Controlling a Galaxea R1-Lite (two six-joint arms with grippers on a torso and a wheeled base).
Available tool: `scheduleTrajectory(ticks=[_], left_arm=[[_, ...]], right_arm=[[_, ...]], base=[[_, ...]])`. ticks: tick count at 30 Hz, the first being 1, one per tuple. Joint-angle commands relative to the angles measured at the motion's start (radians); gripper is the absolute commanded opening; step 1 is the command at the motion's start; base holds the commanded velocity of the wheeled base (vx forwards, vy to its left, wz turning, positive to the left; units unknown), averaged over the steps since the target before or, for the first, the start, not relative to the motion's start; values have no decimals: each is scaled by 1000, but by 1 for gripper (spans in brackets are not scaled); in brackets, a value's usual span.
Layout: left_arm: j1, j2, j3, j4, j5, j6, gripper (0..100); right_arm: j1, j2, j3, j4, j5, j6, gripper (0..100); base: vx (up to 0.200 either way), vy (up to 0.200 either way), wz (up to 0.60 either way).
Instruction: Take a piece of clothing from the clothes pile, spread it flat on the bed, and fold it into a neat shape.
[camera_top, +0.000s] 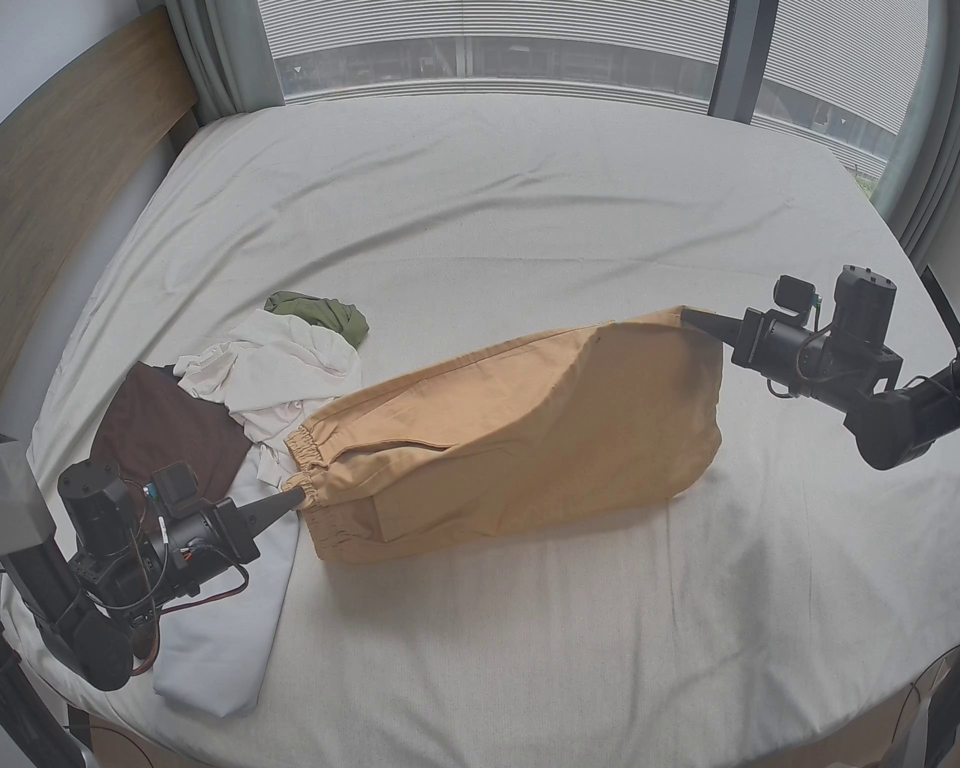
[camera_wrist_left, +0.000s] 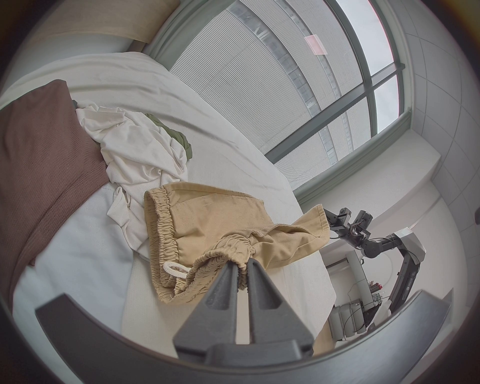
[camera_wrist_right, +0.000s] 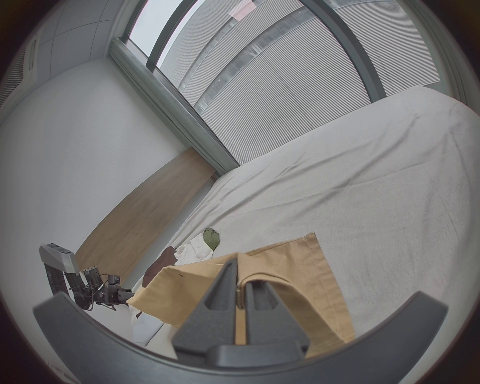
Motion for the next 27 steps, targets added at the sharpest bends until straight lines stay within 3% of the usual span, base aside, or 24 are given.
scheduleTrajectory(ticks=[1, 27], left_arm=[[7, 21, -20, 2, 4, -4, 0], [13, 159, -184, -1, 166, -36, 0]], right_arm=[[10, 65, -106, 55, -1, 0, 0], [16, 241, -391, 195, -16, -2, 0]], base=[[0, 0, 0], [0, 0, 0]])
